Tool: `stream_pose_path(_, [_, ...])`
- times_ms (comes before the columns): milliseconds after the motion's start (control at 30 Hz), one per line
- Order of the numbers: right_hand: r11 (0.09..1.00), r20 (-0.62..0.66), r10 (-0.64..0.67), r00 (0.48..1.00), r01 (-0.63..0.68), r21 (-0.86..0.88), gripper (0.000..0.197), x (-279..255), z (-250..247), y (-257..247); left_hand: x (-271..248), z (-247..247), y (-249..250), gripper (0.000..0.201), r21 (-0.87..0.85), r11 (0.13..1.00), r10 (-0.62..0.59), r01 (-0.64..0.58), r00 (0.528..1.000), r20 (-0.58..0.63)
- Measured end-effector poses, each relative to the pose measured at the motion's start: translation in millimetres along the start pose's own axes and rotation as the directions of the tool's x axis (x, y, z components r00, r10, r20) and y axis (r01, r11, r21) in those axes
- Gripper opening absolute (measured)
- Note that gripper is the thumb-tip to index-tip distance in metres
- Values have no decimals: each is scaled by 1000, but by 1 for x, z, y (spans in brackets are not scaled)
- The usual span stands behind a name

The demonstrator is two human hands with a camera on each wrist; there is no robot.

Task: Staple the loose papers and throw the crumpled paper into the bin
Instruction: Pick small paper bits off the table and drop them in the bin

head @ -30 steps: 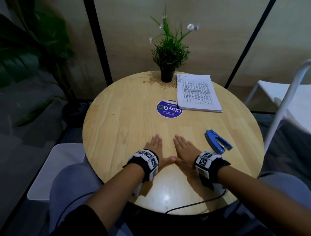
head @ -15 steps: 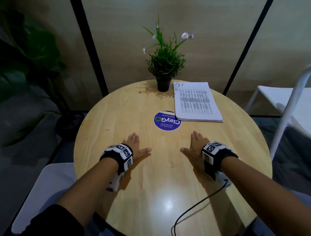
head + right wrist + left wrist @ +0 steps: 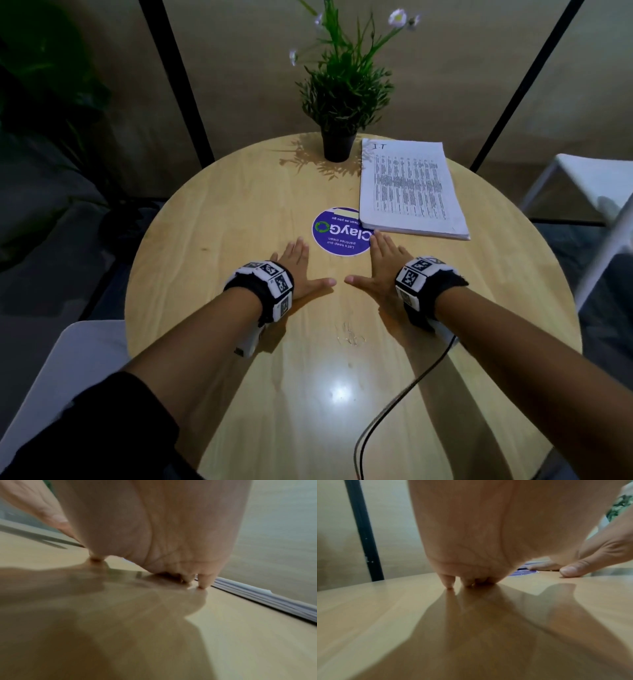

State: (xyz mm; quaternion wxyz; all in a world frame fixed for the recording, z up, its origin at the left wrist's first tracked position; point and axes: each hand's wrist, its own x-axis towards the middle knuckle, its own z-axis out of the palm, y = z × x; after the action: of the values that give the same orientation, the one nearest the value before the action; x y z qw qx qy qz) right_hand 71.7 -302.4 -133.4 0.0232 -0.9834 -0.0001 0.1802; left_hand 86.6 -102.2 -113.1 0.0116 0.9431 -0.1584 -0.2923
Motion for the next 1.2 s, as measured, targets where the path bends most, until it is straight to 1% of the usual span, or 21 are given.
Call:
stream_pose_path(133, [985,45,-135,990,139,-99,103,-3,-7,-2,3,-2,14,102,52,996,79,-79,997,-6])
stream_pose_path(267, [941,116,-274,955,291,-171,99,-16,-6,-8,-7,5,29,99,115,975,187,-188,982,17])
stream_pose_path(333, [922,171,-316,933,345,-179,105,-27,-5,-11,-13,9,33,101,133,965,224,-225,974,21])
stream_pose_path(400, [903,207,-350,914,387,-185,121,-40,-5,-13,-21,14,34,102,160,952,258,-260,966,35])
stream_pose_path(433, [896,220,-363,905,404,-183,125,-46,-5,-13,-26,17,34,102,176,944,277,-281,960,47])
stream_pose_path(500, [888,238,-383,892,427,-169,126,-57,-4,-12,-39,24,31,103,203,925,315,-322,947,67])
stream_pose_path(567, [877,266,-401,876,451,-165,123,-70,-2,-11,-54,32,27,103,215,908,349,-360,933,88])
stream_pose_path(700, [857,353,-438,827,503,-114,105,-98,-4,-10,-77,35,22,98,192,891,384,-412,908,164])
stream_pose_path(767, [881,372,-437,819,474,-8,94,-106,-13,-10,-80,30,21,93,157,892,392,-424,898,201])
stream_pose_path(800, [892,341,-443,829,447,70,83,-106,-18,-9,-80,26,20,91,136,895,394,-425,895,207])
stream_pose_path(833, [894,275,-449,850,427,136,71,-101,-24,-8,-78,21,19,89,117,900,393,-419,899,195])
stream_pose_path(867, [897,199,-438,877,411,165,63,-94,-28,-7,-74,17,18,88,102,910,383,-402,909,168])
stream_pose_path(900, [907,139,-411,901,388,166,61,-85,-32,-5,-69,13,16,89,86,924,360,-373,923,135])
stream_pose_path(933, [924,114,-369,922,351,155,63,-75,-36,-4,-62,10,14,90,70,939,328,-336,939,106])
stream_pose_path(967, [944,116,-315,942,298,145,67,-64,-39,-4,-55,7,11,91,55,953,291,-296,953,85])
stream_pose_path(1067, [986,152,-137,979,119,118,78,-30,-42,-7,-33,0,7,95,55,981,181,-185,981,67])
stream_pose_path(1133, [993,141,-87,986,75,89,83,-8,-38,-11,-22,-3,6,96,83,986,137,-143,988,71])
stream_pose_path(1200, [996,131,-68,989,61,57,89,10,-33,-16,-16,-3,6,98,121,984,125,-134,989,79])
